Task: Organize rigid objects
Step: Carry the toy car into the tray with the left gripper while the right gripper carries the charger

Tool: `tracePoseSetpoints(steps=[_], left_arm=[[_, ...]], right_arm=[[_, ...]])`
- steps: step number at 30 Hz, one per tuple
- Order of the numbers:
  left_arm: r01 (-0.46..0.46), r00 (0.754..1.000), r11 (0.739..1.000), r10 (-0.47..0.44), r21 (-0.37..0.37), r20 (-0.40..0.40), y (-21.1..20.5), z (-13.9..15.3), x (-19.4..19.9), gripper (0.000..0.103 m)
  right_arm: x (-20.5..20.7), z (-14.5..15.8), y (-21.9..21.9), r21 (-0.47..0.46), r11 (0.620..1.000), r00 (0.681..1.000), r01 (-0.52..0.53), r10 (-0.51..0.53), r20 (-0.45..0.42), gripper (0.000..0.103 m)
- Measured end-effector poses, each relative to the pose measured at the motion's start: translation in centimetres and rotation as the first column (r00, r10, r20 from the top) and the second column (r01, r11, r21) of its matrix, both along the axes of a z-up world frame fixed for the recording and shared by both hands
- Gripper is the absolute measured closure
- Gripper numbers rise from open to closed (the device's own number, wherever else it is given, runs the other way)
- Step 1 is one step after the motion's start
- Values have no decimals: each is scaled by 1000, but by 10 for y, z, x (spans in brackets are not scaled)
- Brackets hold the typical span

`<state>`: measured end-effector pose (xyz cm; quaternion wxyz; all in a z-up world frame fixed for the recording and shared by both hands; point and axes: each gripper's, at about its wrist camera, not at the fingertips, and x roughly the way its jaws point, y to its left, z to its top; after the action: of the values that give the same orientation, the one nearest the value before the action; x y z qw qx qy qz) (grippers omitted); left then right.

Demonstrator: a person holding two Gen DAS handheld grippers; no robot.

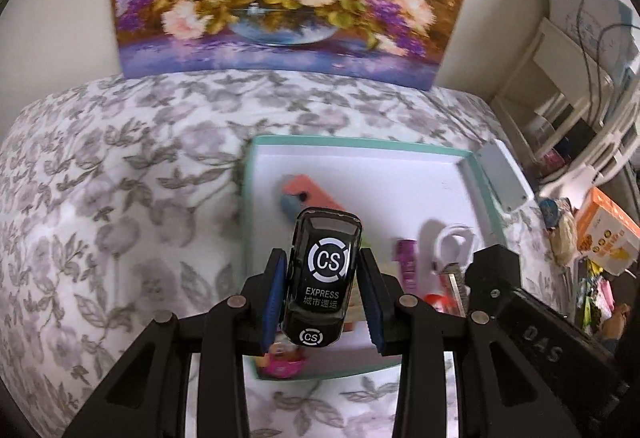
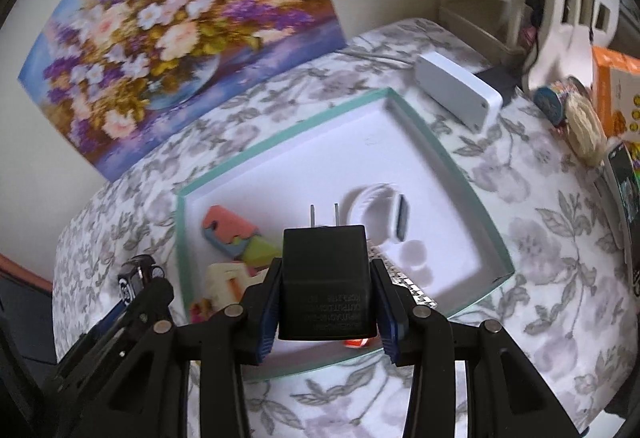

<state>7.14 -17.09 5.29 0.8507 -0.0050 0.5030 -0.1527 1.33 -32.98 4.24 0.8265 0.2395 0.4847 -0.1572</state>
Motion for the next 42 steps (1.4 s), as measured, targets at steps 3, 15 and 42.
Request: tracePoseSetpoints(steps=[3, 15, 42], left_arm=[[39, 999, 999, -39, 1, 15, -18, 2, -1, 66], [110, 993, 994, -111, 22, 28, -58, -5, 7, 65], [48, 999, 997, -49, 60, 3, -44, -5, 14, 41]], right_arm=[[-3, -7, -15, 3, 999, 999, 35, -34, -20, 59], [-1, -21, -50, -12, 996, 995, 87, -88, -51, 59], [9, -29, -43, -18, 999, 994, 46, -48, -95, 46]])
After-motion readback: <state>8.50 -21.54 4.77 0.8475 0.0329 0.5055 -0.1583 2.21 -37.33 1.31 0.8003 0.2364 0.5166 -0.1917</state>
